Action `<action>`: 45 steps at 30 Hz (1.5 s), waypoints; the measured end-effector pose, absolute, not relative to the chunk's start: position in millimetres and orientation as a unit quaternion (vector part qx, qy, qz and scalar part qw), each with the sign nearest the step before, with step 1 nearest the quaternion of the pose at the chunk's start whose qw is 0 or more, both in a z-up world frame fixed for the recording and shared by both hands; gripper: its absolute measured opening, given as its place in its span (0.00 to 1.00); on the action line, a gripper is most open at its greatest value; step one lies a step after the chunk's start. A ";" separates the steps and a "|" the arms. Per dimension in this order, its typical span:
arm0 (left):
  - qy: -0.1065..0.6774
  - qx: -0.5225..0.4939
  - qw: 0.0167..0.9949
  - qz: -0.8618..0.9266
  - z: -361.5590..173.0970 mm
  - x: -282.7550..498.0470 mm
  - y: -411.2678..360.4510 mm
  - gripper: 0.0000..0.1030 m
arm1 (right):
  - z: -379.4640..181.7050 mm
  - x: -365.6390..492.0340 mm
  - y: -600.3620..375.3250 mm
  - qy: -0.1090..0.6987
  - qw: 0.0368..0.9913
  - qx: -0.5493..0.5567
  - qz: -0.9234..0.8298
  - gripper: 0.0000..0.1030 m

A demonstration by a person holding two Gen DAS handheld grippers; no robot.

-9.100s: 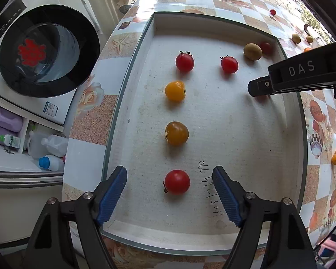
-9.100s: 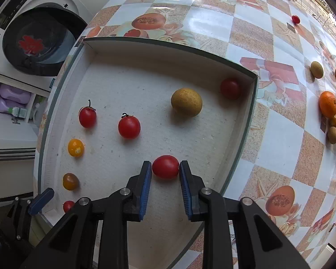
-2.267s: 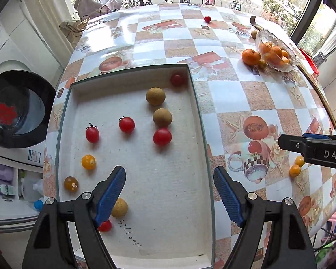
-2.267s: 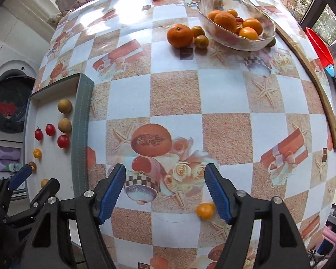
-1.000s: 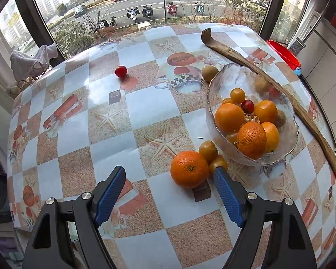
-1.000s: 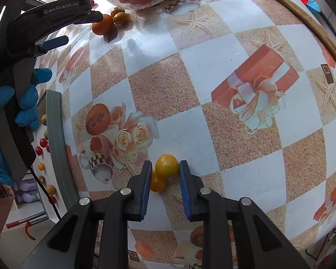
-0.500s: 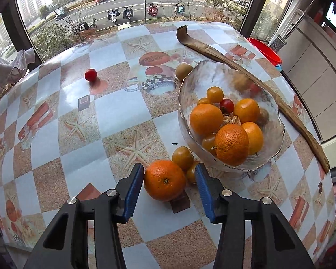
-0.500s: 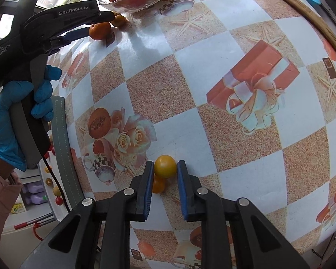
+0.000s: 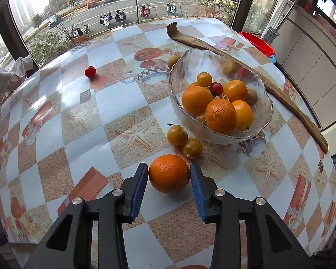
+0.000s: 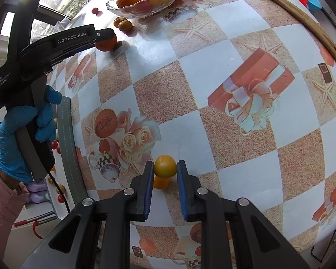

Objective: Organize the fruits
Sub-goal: 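Grasp an orange mandarin with the left tool while the right tool grasps a yellow cherry tomato, then carry the mandarin and the yellow tomato over the white tray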

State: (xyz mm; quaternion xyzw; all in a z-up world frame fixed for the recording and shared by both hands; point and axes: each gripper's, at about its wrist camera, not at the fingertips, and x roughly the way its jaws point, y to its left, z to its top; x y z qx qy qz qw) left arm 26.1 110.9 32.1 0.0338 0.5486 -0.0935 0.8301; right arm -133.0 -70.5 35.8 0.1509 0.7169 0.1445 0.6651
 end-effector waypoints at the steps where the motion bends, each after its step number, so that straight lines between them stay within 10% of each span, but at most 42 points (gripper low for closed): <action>1: 0.553 0.038 0.827 -0.091 29.2 28.3 108.9 0.47 | 36.0 -133.5 -70.1 0.717 0.665 0.151 0.143 0.22; 24: 0.546 0.019 0.834 -0.073 28.8 24.1 118.2 0.36 | 44.2 -139.0 -81.7 0.708 0.678 0.148 0.132 0.22; 27: 0.537 0.028 0.841 -0.061 31.2 27.1 117.2 0.63 | 44.3 -141.1 -81.4 0.707 0.678 0.152 0.131 0.22; 37: 0.534 0.021 0.843 -0.052 23.6 41.5 122.8 0.63 | 44.5 -145.7 -84.4 0.710 0.674 0.162 0.122 0.22; 40: 0.549 -0.001 0.834 -0.051 16.5 49.0 132.0 0.19 | 45.1 -146.4 -85.4 0.711 0.674 0.162 0.119 0.22; 45: 0.545 -0.021 0.837 -0.053 18.1 46.5 142.5 0.16 | 46.9 -146.5 -85.7 0.711 0.675 0.162 0.117 0.22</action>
